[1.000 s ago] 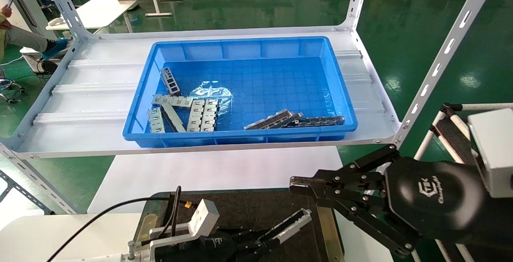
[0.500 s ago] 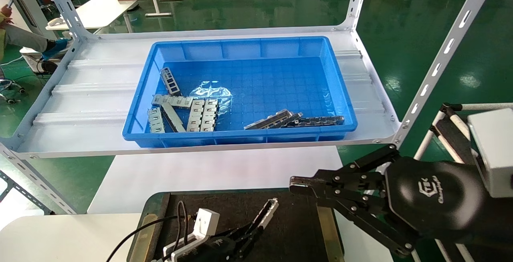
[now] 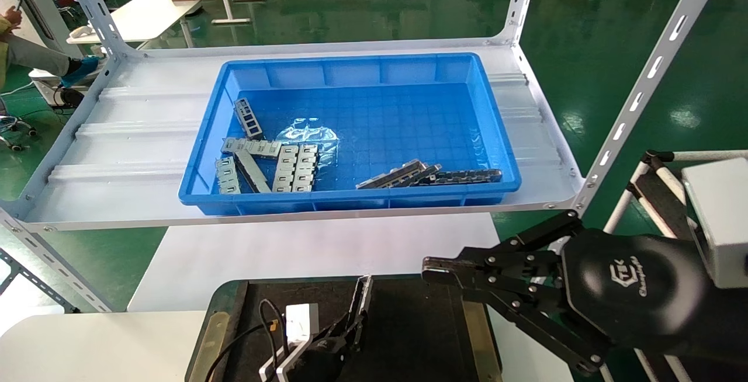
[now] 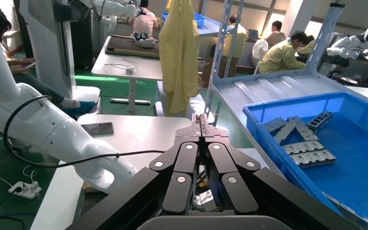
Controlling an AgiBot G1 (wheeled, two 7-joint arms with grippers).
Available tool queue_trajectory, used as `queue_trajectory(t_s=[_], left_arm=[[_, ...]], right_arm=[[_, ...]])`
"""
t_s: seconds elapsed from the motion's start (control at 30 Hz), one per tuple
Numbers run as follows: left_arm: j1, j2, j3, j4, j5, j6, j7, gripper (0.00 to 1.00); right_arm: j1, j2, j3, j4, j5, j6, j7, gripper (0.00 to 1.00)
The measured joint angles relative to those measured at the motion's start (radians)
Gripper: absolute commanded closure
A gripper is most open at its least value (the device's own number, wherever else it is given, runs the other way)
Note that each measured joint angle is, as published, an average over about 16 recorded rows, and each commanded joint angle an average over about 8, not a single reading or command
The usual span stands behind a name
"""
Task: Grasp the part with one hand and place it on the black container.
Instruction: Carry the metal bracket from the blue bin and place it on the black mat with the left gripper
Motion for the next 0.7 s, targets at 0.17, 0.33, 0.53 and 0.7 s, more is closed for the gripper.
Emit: queue_trajectory(t_s=[0.17,0.33,0.53,0.7], left_arm=[[-0.005,0.000,0.089,-0.038,-0.046,-0.104,-0.038,1.00],[-0.016,-0.003,0.173,-0.065,-0.106,-0.189,-0.052,1.00],[-0.034,-0.007,0.258,-0.090,-0.191,-0.273,-0.049,1.00],[-0.051,-0.012,0.316,-0.109,-0.264,-0.327,-0.037,0.64]], right_arm=[[0.000,0.000,0.000,0.000,0.000,0.000,0.000,1.00],[0.000,0.000,0.000,0.000,0.000,0.000,0.000,1.00],[0.000,0.000,-0.001,0.000,0.000,0.000,0.000,0.88],[0.000,0.000,-0.001,0.000,0.000,0.000,0.000,0.26]])
